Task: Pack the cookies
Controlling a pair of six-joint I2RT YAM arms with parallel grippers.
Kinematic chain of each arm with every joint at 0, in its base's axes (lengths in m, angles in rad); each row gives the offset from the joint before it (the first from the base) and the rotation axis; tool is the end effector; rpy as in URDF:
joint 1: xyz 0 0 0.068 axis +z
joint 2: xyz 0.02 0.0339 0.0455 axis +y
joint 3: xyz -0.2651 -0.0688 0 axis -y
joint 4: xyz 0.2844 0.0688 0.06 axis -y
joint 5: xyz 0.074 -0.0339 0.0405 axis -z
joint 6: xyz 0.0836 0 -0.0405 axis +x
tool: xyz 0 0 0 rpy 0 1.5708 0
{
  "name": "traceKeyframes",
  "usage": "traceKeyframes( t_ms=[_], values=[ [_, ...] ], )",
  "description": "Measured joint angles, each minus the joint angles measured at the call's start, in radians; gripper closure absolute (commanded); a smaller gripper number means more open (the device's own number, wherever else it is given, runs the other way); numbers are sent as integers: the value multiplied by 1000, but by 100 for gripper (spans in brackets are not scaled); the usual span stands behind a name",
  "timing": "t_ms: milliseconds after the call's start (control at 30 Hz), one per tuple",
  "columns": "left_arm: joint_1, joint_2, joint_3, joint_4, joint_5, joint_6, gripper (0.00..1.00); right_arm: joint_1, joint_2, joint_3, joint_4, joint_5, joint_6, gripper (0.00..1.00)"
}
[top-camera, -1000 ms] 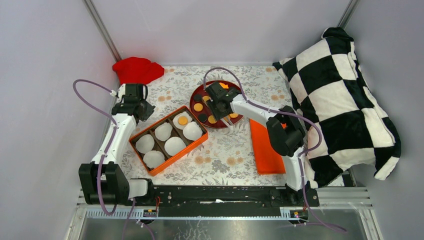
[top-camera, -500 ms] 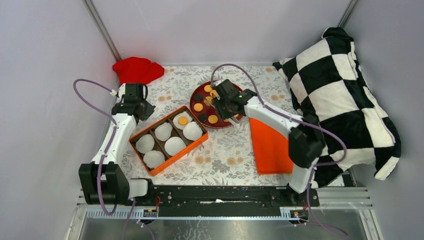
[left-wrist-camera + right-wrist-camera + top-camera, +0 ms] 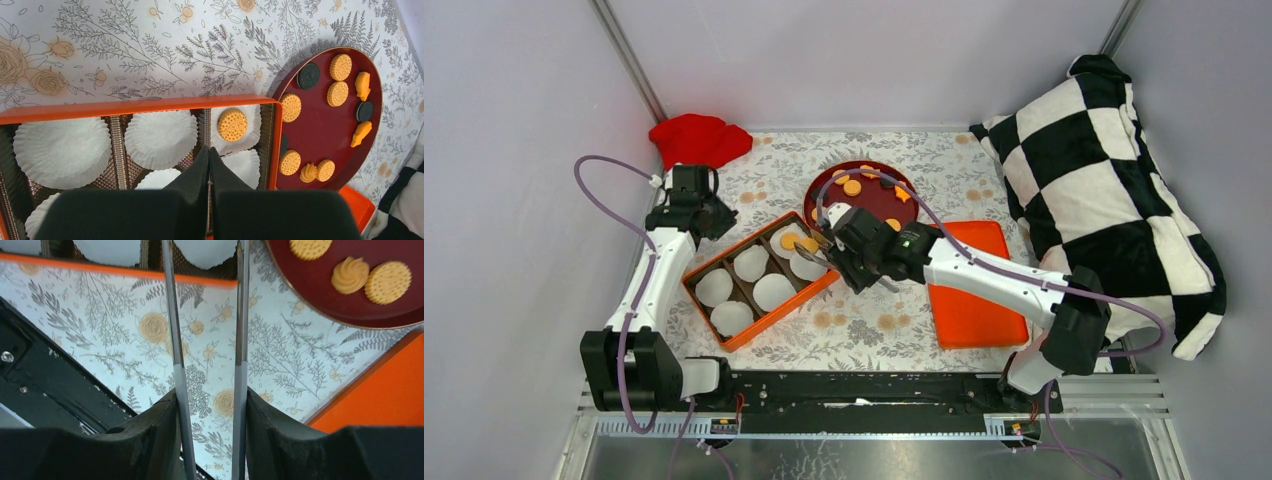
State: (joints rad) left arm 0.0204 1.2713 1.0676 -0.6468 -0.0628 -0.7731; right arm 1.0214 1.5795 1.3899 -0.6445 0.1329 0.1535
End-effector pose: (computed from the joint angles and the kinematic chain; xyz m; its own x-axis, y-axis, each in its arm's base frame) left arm 0.3361 0.0121 0.2497 -0.4947 -0.7072 -0.5051 -0.5690 0.7029 -0.4269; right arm 0.2279 0.3510 0.2677 -0.5044 -0.5335 -0.6789 -0.7303 0.6831 0.0057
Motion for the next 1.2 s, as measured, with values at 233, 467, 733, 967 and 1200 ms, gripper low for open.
traceKeyframes(
  t_ms=[233,467,733,967,1200],
  values=[
    [0,-16,0,0,8,15,100,19,38,-32,-8,5,16,95],
    [0,-25,0,-1,7,27,100,19,100,-40,8,6,16,93],
    [0,-17,0,0,8,35,100,19,118,-41,29,22,19,51],
    [0,-17,0,3,7,47,100,19,118,-44,51,37,21,42],
    [0,-19,0,3,8,51,100,20,118,-43,66,43,21,49]
  ],
)
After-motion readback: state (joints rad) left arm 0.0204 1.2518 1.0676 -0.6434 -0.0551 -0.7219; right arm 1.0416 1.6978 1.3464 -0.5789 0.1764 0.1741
